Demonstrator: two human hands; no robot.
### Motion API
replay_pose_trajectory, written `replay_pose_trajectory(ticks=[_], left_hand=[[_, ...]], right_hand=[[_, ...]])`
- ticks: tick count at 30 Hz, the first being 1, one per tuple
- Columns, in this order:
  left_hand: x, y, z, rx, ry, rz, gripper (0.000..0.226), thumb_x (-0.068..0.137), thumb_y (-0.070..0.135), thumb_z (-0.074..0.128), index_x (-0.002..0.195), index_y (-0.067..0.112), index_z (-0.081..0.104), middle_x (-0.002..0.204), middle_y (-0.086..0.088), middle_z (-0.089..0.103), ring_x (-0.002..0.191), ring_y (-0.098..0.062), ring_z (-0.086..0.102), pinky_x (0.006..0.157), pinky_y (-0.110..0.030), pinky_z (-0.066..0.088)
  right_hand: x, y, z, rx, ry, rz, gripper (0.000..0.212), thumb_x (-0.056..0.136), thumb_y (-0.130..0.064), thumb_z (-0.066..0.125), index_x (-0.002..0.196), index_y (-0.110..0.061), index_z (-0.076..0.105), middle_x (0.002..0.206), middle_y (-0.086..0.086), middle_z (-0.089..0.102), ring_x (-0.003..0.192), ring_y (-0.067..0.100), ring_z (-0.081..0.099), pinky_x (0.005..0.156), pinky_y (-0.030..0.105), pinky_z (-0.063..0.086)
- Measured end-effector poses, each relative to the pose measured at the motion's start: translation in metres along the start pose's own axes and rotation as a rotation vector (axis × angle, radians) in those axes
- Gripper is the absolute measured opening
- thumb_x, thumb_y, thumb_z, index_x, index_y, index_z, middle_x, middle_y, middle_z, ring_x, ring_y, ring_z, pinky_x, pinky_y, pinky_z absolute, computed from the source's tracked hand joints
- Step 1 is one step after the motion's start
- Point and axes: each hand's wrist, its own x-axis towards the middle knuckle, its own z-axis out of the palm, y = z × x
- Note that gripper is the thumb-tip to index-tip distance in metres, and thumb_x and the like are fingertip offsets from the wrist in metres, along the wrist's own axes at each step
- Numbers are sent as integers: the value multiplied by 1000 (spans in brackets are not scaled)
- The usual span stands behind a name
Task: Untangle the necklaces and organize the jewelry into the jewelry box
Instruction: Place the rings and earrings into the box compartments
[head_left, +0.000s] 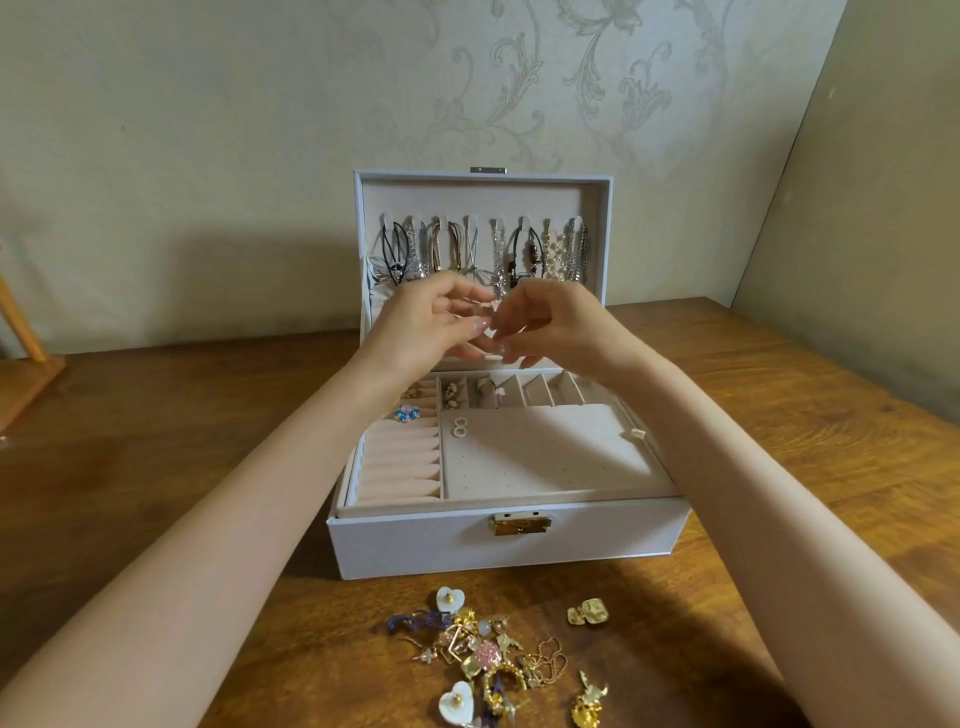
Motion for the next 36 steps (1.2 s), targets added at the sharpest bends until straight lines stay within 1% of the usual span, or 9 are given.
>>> replay_pose_trajectory(ticks=[3,7,13,16,20,26,30,33,36], left_hand=[[-2,4,-4,-129,11,-61,20,87,-2,60,104,8,62,88,-12,70,69,-13,70,61,-17,54],[-3,6,-6,-142,29,-59,14,86,6,63,97,14,64,81,-3,70,57,-8,64,55,-18,52],[-5,10,-5,-169,34,-46,12,84,10,65,93,18,63,86,2,72,65,-5,67,56,-17,51],[-5,11,-4,-190,48,-46,11,85,8,64,92,17,63,83,2,72,62,-5,66,54,-16,50],[-5,12,-5,-235,53,-51,11,84,11,65,93,16,62,88,0,72,59,-6,64,53,-15,48],[-5,10,-3,-130,90,31,13,84,9,65,86,21,62,83,10,67,60,-2,57,52,-16,44],[-3,8,-4,-33,112,89,16,85,10,66,85,25,61,87,12,63,64,-1,55,53,-15,44],[-4,8,-4,12,115,115,16,85,10,66,84,25,60,85,13,62,64,1,55,53,-13,44],[-4,7,-3,27,128,116,15,84,12,66,83,24,60,84,10,62,64,0,56,52,-14,45]], right_hand=[[-2,-3,1,234,-54,31,25,78,16,63,83,-7,54,77,13,65,62,15,67,62,24,57],[-4,-6,-2,518,-102,46,27,77,18,61,90,-3,51,82,17,68,72,23,69,73,35,59],[-6,-10,-9,589,-66,84,24,77,8,65,94,-4,53,88,18,66,79,30,67,78,37,59],[-7,-11,-6,653,-69,93,35,66,-3,71,94,-5,51,87,19,66,79,30,67,78,37,59],[-5,-12,-3,721,-20,78,36,61,-2,72,91,-6,51,85,14,67,74,27,68,77,37,59],[-5,-12,-2,732,37,50,24,76,12,64,91,-4,56,84,16,66,69,22,69,73,31,59],[-3,-11,-1,581,100,-4,23,75,12,67,91,-4,63,77,8,66,66,13,67,68,22,55],[-2,-10,-2,471,158,-62,26,73,11,70,87,-10,65,70,-1,66,66,9,63,70,19,53],[-2,-11,-4,385,196,-115,26,72,10,72,86,-11,65,73,3,65,67,8,62,72,18,52]])
